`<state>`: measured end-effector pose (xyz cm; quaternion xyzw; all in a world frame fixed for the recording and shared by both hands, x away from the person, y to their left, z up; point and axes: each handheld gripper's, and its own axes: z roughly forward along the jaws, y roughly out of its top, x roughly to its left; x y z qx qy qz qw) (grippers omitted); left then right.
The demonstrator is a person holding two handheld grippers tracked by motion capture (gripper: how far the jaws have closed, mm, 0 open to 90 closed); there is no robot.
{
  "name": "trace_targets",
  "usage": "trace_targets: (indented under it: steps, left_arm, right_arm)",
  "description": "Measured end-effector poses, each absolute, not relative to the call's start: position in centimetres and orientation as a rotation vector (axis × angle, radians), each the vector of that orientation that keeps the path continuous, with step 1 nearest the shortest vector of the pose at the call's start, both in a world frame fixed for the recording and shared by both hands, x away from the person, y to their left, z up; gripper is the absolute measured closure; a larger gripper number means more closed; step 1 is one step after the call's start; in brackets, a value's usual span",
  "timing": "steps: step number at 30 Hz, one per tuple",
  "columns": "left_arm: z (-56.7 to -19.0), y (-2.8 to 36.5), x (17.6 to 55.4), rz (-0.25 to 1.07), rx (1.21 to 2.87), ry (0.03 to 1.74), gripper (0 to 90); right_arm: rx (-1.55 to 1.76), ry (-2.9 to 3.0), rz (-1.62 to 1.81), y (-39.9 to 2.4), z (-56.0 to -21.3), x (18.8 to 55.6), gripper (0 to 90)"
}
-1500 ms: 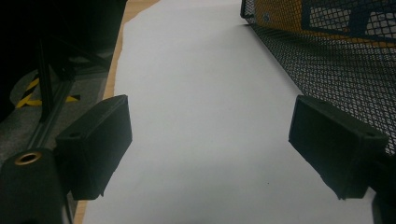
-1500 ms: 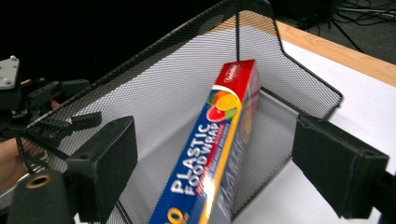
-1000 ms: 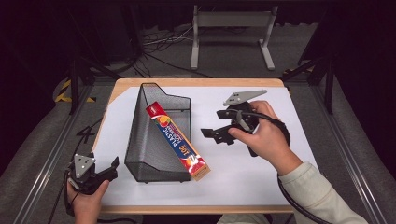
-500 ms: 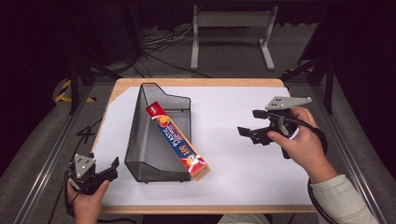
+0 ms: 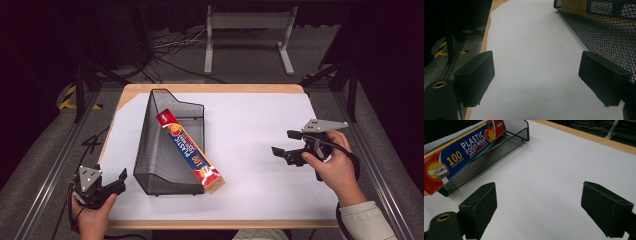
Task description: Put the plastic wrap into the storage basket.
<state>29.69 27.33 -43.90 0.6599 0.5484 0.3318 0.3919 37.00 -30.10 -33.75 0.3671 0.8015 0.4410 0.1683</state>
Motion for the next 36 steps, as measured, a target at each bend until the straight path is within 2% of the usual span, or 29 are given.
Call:
trace_targets:
  steps: [16,29,36]
  left_arm:
    - [-43.9,27.4,29.6,0.848,1.671,1.392,14.1]
    - [-43.8,27.3,29.6,0.843,1.68,1.377,14.0]
    - [-44.0,27.2,29.8,0.831,1.683,1.381,13.8]
  right_arm:
    - [1.087,2.27,1.201,-33.2,-40.0,36.0,15.0]
    - [1.139,2.286,1.153,-33.7,-43.8,35.3,14.6]
    - [1.142,2.288,1.132,-33.8,-44.4,35.4,15.2]
